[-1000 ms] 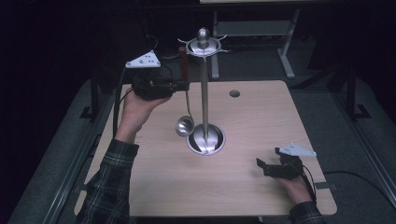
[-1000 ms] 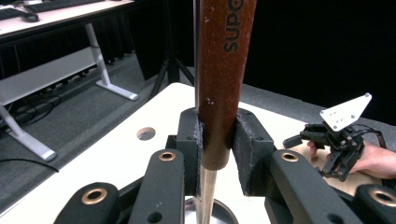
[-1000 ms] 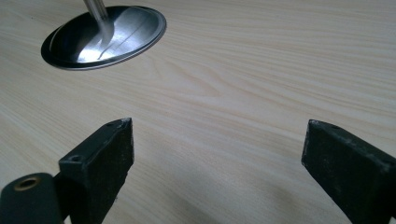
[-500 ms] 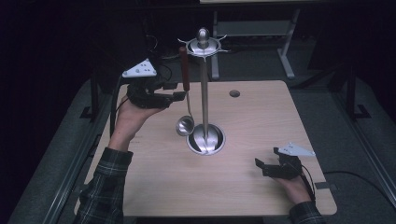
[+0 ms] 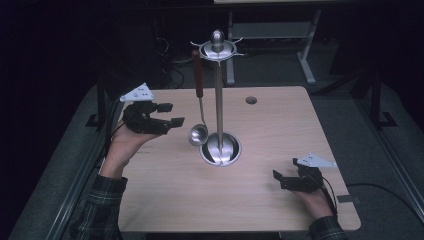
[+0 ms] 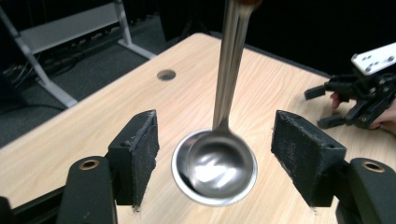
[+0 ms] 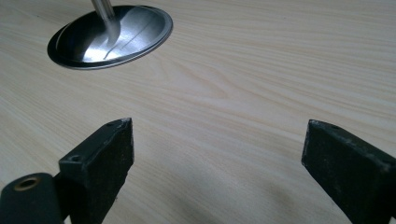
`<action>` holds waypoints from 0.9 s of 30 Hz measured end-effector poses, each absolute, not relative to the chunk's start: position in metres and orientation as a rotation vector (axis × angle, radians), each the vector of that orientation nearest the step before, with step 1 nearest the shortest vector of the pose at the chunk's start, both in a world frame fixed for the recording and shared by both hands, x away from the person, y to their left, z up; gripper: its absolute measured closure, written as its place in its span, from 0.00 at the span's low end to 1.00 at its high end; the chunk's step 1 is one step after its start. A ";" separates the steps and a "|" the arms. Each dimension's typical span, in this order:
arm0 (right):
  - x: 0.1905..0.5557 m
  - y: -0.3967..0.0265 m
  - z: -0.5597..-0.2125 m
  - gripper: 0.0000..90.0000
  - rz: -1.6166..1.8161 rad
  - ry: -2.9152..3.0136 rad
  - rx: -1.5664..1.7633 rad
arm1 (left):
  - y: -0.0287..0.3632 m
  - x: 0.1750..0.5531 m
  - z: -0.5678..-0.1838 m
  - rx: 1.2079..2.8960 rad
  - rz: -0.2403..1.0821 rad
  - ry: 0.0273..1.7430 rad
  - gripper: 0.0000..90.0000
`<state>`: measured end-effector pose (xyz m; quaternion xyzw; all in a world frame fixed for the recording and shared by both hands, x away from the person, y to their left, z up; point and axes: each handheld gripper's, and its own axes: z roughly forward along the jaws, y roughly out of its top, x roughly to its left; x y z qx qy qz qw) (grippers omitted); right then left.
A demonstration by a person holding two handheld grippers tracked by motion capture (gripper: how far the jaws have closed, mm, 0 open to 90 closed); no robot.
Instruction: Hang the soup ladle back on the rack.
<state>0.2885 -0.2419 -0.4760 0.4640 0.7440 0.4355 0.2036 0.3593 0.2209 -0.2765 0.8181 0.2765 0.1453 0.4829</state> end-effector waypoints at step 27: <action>0.288 -0.244 -0.476 0.10 1.214 2.072 1.301 | 0.248 0.329 -0.354 2.057 0.387 0.820 0.21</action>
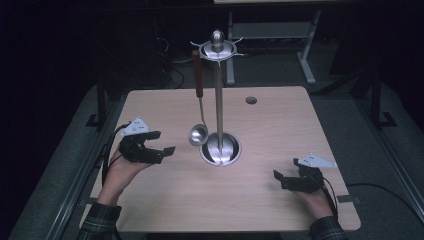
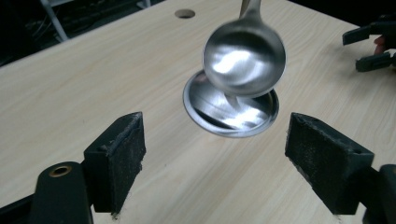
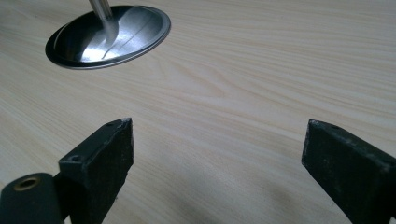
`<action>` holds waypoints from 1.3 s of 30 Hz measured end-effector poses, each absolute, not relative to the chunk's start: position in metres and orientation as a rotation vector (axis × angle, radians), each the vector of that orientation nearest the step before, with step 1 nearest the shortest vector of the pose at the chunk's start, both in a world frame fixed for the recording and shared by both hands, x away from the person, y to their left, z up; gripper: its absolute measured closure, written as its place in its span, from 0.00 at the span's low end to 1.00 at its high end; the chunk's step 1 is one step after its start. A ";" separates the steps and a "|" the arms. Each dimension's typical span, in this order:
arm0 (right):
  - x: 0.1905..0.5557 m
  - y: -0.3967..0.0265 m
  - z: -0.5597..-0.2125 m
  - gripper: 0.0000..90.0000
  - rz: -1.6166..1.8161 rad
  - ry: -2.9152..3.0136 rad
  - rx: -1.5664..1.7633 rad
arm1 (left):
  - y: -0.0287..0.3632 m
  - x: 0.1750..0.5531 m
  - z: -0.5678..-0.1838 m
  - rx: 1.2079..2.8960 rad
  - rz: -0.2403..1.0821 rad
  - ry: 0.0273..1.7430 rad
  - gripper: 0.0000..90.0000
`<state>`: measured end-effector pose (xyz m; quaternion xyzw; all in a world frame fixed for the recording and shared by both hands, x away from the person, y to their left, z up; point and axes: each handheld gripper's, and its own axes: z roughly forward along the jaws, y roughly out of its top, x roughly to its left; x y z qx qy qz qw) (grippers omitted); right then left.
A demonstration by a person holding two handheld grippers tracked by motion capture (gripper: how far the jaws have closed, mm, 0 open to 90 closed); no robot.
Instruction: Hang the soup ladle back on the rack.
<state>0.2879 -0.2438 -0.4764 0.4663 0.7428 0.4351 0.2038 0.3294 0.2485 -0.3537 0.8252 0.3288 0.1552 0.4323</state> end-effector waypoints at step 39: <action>0.286 -0.244 -0.476 0.10 1.213 2.073 1.292 | 0.273 0.309 -0.441 2.106 0.445 0.936 0.00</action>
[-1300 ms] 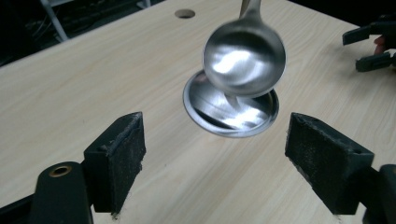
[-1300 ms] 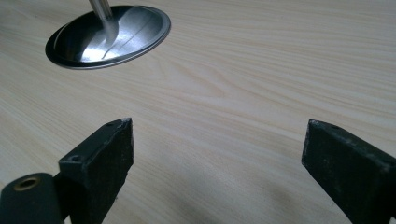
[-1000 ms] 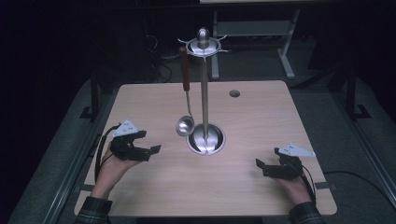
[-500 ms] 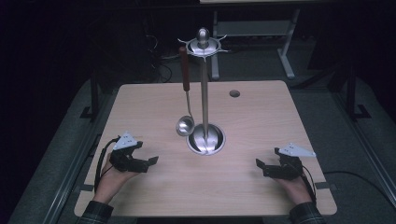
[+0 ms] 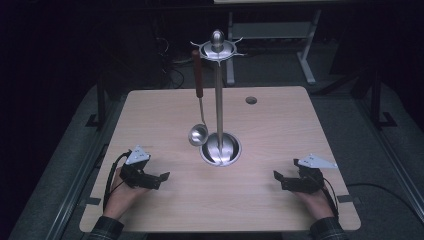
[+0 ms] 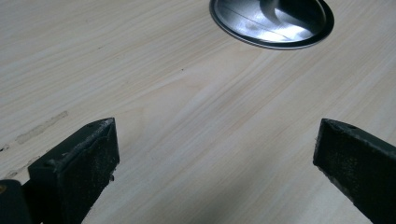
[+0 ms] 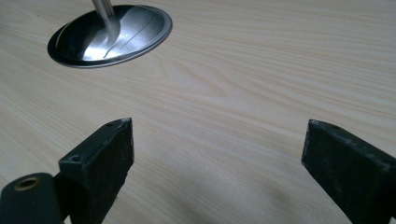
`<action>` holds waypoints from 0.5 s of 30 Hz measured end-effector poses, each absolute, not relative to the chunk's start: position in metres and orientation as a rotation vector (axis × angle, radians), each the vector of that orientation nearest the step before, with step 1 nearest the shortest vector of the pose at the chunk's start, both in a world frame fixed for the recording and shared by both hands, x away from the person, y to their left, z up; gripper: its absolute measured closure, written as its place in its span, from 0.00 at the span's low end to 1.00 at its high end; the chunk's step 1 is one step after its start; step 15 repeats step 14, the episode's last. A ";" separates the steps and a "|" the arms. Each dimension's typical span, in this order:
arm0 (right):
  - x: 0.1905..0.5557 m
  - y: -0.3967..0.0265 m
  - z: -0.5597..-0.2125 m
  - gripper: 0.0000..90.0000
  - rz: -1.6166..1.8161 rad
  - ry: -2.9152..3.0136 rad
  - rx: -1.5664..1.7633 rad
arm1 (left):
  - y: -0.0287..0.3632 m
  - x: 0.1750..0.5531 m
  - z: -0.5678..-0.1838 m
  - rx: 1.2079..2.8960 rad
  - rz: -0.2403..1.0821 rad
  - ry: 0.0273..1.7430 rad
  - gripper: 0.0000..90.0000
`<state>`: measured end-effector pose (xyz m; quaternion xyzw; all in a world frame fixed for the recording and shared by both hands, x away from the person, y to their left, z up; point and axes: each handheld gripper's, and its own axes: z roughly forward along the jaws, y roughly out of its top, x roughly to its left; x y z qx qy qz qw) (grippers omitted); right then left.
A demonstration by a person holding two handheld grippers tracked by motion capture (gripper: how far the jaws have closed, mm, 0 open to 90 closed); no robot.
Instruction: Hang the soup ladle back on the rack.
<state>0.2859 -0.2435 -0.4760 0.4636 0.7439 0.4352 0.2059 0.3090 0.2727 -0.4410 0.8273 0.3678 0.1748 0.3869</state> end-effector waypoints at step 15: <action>0.284 -0.245 -0.477 0.10 1.209 2.067 1.302 | 0.274 0.317 -0.455 2.118 0.414 0.965 0.00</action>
